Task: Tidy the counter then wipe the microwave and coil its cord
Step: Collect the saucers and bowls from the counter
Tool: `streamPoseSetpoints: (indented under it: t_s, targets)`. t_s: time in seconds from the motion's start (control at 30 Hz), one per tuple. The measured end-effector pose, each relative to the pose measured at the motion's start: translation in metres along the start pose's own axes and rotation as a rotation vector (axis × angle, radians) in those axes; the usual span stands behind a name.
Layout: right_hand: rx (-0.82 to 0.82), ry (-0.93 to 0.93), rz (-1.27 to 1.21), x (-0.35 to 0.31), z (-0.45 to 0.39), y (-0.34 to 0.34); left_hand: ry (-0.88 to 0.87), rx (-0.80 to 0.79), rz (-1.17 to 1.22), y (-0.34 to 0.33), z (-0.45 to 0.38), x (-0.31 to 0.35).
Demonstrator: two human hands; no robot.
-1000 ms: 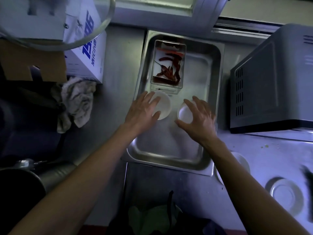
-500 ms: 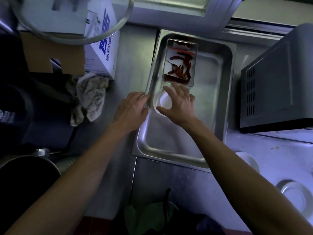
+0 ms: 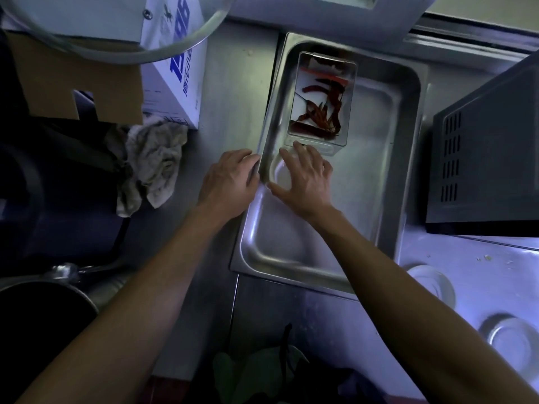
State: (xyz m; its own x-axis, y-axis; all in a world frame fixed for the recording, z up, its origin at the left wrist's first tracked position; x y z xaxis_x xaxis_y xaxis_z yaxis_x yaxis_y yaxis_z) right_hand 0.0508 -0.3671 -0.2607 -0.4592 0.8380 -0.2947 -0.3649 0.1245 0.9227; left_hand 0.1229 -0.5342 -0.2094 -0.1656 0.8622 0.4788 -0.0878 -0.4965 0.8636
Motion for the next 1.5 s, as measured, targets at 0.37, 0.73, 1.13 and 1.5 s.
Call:
streamPoseSetpoints:
  t_s: [0.37,0.73,1.13,1.5]
  targets:
    - [-0.009,0.005,0.113,0.007,-0.001,-0.022,0.033,-0.012,0.043,-0.005,-0.002,0.002]
    - [-0.088,-0.024,0.024,-0.001,0.01,-0.004,0.022,-0.021,0.067,0.004,0.032,0.017]
    - [0.022,-0.103,0.005,0.017,0.128,0.02,-0.061,-0.067,-0.07,-0.015,0.078,0.049]
    - [0.12,-0.266,-0.055,0.083,0.254,0.042,-0.241,-0.185,-0.244,-0.069,0.111,0.152]
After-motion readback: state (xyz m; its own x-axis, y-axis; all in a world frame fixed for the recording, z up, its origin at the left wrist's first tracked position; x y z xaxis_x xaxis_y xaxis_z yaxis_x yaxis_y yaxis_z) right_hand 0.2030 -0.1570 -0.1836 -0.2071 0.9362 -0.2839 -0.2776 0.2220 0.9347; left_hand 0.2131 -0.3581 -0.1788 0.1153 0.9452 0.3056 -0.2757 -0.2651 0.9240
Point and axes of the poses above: each hand's wrist, its own z-axis away from the middle knuckle, its own y-axis out of the back of the hand, x = y × z, the point moved 2 cm from there along -z, towards the middle knuckle, and after that the axes turned 6 degrees about -x, right-handed, at the moved point
